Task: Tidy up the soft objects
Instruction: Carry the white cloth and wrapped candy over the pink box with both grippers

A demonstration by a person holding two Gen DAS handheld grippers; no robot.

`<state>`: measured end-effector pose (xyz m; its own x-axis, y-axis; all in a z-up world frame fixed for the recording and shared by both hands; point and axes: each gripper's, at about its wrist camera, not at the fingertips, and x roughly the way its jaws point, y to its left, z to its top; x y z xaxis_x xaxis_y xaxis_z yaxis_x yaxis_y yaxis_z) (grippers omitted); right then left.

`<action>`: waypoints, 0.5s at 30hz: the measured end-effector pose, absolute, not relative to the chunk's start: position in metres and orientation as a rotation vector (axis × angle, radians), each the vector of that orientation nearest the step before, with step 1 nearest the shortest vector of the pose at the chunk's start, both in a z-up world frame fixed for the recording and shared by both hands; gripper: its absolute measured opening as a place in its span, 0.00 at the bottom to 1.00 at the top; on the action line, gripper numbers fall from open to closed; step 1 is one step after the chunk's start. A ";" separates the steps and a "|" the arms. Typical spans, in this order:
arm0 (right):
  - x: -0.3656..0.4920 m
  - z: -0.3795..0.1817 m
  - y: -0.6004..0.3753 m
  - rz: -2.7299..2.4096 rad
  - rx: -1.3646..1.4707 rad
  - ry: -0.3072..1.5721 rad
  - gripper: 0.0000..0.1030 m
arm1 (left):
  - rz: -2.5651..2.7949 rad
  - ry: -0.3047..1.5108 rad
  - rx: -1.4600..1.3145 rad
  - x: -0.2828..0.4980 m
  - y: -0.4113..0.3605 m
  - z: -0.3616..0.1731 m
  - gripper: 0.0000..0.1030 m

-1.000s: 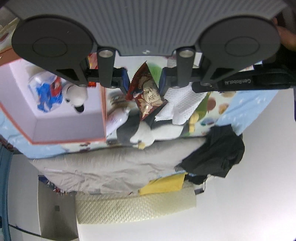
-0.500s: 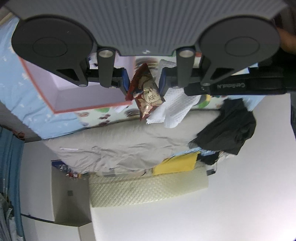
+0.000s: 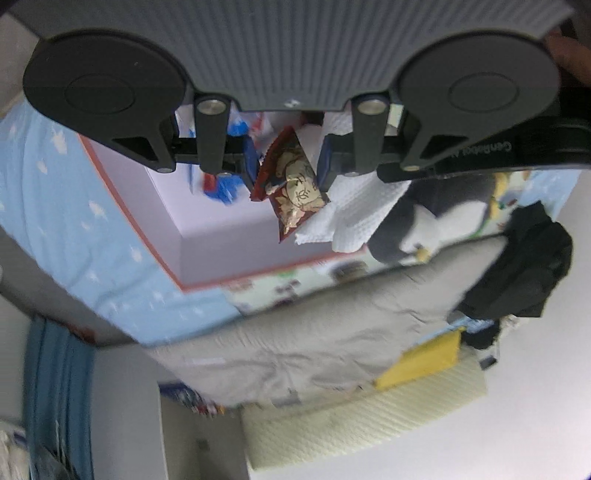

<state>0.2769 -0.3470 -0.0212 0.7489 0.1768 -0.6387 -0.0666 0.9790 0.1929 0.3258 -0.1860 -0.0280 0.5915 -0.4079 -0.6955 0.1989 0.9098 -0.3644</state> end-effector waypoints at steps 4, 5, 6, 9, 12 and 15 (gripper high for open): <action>0.282 -0.051 -0.359 0.104 0.183 0.785 0.35 | -0.365 0.947 -0.208 0.342 -0.201 -0.061 0.10; 0.284 -0.060 -0.362 0.095 0.189 0.805 0.35 | -0.366 0.965 -0.202 0.344 -0.203 -0.068 0.10; 0.285 -0.068 -0.364 0.084 0.191 0.820 0.36 | -0.366 0.981 -0.196 0.346 -0.204 -0.074 0.10; 0.286 -0.086 -0.369 0.071 0.206 0.855 0.36 | -0.359 1.011 -0.174 0.352 -0.206 -0.089 0.10; 0.287 -0.095 -0.370 0.069 0.201 0.871 0.37 | -0.363 1.044 -0.185 0.355 -0.203 -0.100 0.10; 0.287 -0.096 -0.369 0.081 0.199 0.875 0.43 | -0.354 1.055 -0.165 0.357 -0.202 -0.102 0.16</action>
<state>0.2872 -0.3686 -0.0958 0.6395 0.1519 -0.7536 0.0109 0.9784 0.2064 0.3566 -0.2019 -0.1019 0.4439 -0.3618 -0.8198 0.2054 0.9316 -0.2999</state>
